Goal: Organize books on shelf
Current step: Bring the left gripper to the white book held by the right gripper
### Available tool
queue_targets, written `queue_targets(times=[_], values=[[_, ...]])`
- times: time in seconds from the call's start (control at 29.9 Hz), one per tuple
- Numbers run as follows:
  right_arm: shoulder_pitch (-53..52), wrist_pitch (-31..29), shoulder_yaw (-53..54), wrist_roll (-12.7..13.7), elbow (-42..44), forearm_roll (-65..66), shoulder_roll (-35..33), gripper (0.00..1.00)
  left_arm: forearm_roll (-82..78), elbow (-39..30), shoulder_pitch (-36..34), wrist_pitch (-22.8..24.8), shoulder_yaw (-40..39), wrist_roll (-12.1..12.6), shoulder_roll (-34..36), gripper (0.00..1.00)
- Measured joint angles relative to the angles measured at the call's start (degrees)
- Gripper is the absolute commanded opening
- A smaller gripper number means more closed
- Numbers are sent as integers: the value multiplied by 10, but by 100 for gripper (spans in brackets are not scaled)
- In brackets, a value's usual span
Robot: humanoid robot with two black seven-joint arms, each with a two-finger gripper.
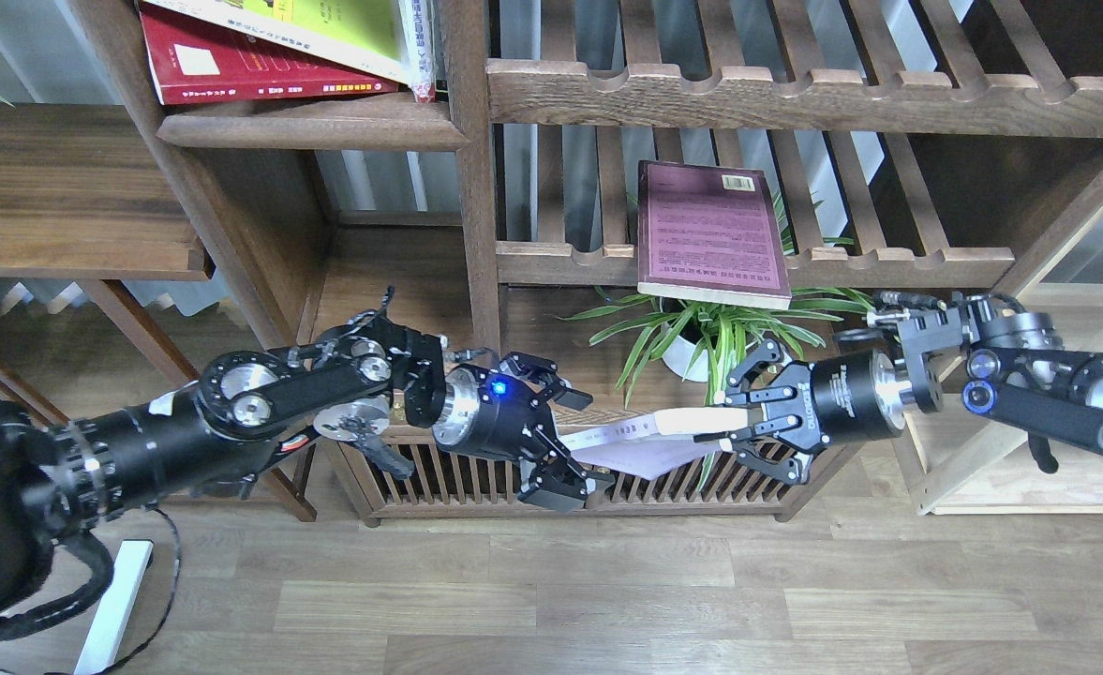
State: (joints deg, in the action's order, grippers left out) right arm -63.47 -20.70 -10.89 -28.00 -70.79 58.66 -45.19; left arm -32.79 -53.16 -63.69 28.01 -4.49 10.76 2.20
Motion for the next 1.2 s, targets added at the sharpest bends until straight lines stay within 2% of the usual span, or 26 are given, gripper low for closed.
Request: queue_targets(times=[0.23, 0.33, 0.43, 0.53, 0.74, 0.94, 0.97, 1.04, 1.07, 1.2], values=[[-25, -2, 0, 0, -10, -10, 1, 1, -2, 34, -2, 0, 2, -1, -22, 94], [-33, -3, 0, 0, -12, -15, 3, 1, -2, 52, -3, 0, 2, -3, -22, 90], [-35, -5, 0, 0, -13, -17, 8, 1, -3, 66, -4, 0, 2, -6, -22, 80], [-36, -8, 0, 0, -13, -18, 11, 1, -11, 74, -5, 0, 1, -14, -22, 74], [-40, -9, -1, 0, -13, -18, 17, 1, -37, 82, -3, 0, 1, -47, -22, 52], [-41, -9, -1, 0, -13, -19, 19, 1, -39, 82, -1, 0, 1, -70, -22, 41], [-41, -9, -1, 0, -13, -19, 19, 1, -40, 82, -1, 0, 1, -71, -22, 37], [-41, -9, -1, 0, -13, -19, 20, 1, -43, 82, -1, 0, 1, -73, -22, 16], [-42, -9, -1, 0, -13, -19, 20, 1, -43, 82, -1, 0, 1, -74, -22, 2], [-42, -9, -1, 0, -13, -19, 20, 1, -44, 82, 0, -5, 7, -75, -22, 0]])
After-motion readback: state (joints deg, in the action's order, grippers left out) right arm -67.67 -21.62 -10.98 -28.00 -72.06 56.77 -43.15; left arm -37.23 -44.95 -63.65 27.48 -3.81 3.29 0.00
